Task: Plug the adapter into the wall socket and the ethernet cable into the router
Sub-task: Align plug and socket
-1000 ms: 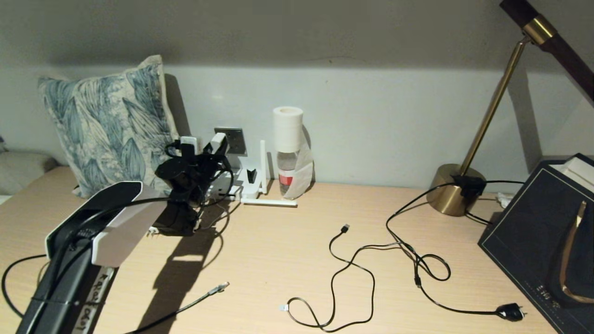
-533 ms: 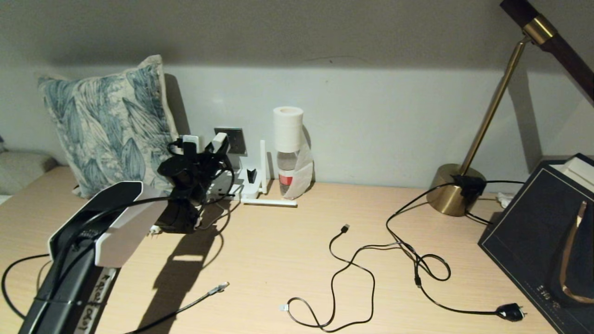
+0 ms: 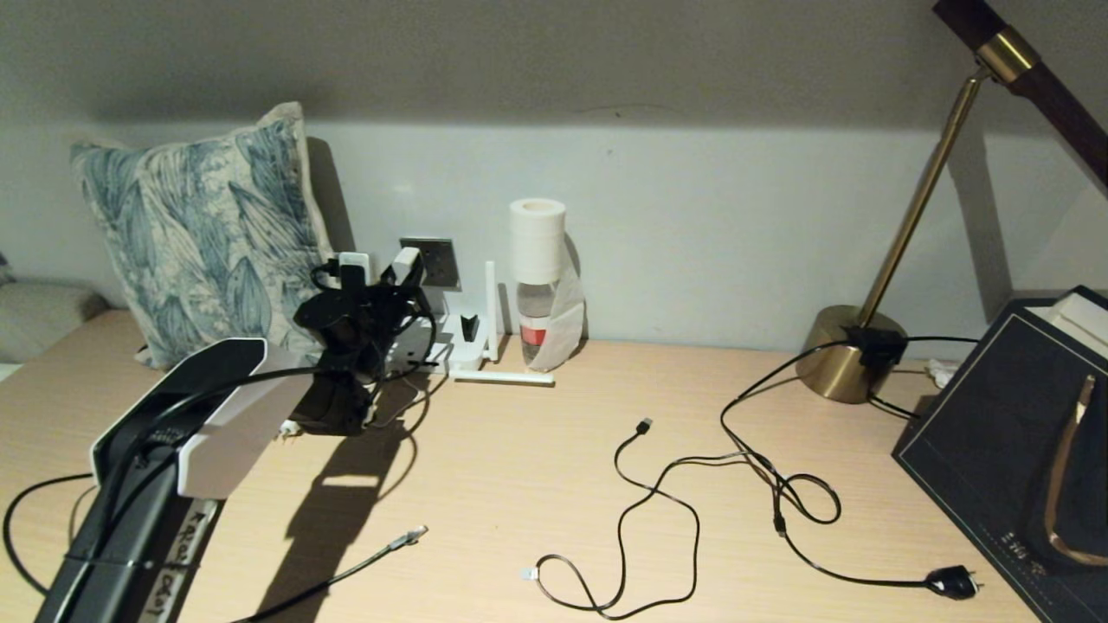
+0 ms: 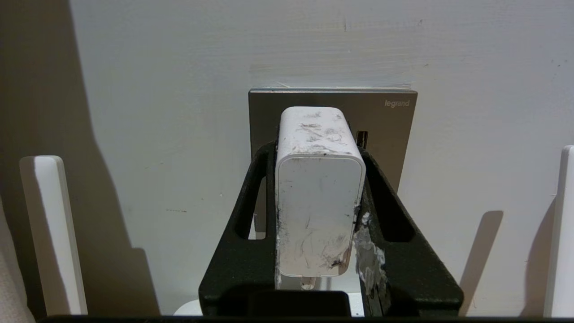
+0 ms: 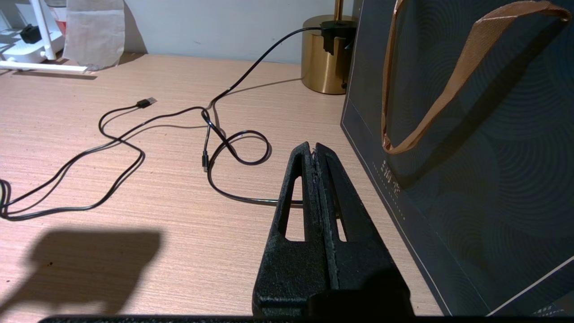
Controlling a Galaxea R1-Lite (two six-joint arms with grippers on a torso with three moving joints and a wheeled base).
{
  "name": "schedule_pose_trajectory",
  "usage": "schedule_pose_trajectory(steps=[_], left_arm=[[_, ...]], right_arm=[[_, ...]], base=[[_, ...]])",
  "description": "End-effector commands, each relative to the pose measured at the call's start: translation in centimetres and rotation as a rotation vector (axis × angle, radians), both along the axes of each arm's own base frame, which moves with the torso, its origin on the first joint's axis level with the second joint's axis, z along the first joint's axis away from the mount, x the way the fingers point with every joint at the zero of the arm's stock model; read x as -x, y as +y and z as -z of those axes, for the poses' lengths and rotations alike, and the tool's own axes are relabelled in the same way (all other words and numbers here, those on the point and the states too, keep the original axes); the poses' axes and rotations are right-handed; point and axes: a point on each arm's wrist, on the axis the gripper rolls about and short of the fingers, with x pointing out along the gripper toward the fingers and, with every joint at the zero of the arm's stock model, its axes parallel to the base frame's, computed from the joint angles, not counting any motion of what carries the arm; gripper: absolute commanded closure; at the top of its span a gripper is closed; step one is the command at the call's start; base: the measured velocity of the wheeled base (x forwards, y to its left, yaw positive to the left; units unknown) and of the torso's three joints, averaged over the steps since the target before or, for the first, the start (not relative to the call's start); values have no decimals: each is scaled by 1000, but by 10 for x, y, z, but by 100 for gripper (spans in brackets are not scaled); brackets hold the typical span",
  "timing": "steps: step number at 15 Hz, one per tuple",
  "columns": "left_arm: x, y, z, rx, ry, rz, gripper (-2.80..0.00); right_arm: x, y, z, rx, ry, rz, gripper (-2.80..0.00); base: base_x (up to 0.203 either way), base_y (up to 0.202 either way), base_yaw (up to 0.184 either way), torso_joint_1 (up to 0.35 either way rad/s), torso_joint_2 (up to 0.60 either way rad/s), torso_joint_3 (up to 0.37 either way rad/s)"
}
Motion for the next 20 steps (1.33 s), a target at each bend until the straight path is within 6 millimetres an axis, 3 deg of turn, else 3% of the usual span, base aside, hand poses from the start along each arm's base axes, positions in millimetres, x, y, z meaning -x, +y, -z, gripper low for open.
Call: schedule_pose_trajectory(steps=[1,14,20], left_arm=[[0,0,-1,0,-8,1,0],[-1,-3,10,-4,12,10,0],[-2,-5,6,-4,1,15,0]], right_arm=[[-2,0,7,0,25,0,0],[-2,0,7,0,25,0,0],[-2,0,7,0,25,0,0]], base=[[0,0,0,0,0,0],[0,0,0,0,0,0],[0,0,0,0,0,0]])
